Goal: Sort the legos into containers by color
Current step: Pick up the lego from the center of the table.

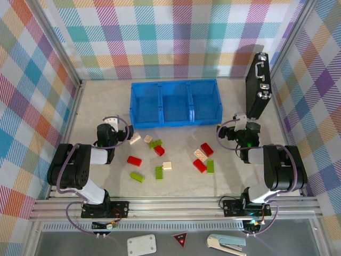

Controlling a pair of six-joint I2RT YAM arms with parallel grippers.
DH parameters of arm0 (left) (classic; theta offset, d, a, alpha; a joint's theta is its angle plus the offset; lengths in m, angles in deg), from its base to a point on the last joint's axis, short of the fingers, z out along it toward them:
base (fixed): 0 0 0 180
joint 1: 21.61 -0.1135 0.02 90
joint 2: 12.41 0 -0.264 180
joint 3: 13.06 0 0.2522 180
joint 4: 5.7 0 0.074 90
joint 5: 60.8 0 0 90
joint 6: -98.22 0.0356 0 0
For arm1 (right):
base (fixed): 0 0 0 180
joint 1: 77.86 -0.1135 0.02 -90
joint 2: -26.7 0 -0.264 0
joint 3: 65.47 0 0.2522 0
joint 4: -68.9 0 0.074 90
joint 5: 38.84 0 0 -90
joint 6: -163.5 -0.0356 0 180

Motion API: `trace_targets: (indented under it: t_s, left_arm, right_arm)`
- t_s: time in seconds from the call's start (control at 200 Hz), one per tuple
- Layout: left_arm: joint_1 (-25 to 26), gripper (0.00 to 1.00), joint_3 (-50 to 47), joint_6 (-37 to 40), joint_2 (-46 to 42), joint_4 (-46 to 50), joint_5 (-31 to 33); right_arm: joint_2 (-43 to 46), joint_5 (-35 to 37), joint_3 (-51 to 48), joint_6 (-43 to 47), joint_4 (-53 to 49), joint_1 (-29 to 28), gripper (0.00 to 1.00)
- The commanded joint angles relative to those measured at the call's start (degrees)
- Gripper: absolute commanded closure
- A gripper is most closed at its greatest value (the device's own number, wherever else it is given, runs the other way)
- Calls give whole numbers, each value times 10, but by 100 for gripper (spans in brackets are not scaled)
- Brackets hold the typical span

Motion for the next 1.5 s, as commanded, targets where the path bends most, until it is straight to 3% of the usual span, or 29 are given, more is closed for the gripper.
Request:
trace_targets:
  t_s: [0.0, 0.28, 0.565, 0.775, 1.035, 1.265, 1.495]
  left_arm:
    - [-2, 0, -4, 8, -1, -27, -10]
    - [-3, 0, -5, 8, -6, -27, -4]
    - [-1, 0, 19, 3, -68, 75, 3]
    - [3, 0, 47, -15, -117, 171, 43]
    - [6, 0, 139, -89, -179, 402, 99]
    - [6, 0, 245, -126, -224, 606, 46]
    - [6, 0, 361, -113, -236, 821, 14]
  right_arm:
    - [-5, 27, 13, -14, -1, 5, 1]
    - [6, 36, 20, -15, -23, 3, 1]
    - [64, 45, 40, -22, -109, 3, 1]
    - [112, 67, 65, -38, -244, -3, 0]
    - [177, 69, 116, -86, -452, -18, 5]
    - [200, 58, 173, -129, -620, -54, 9]
    - [189, 94, 226, -172, -750, -118, 10]
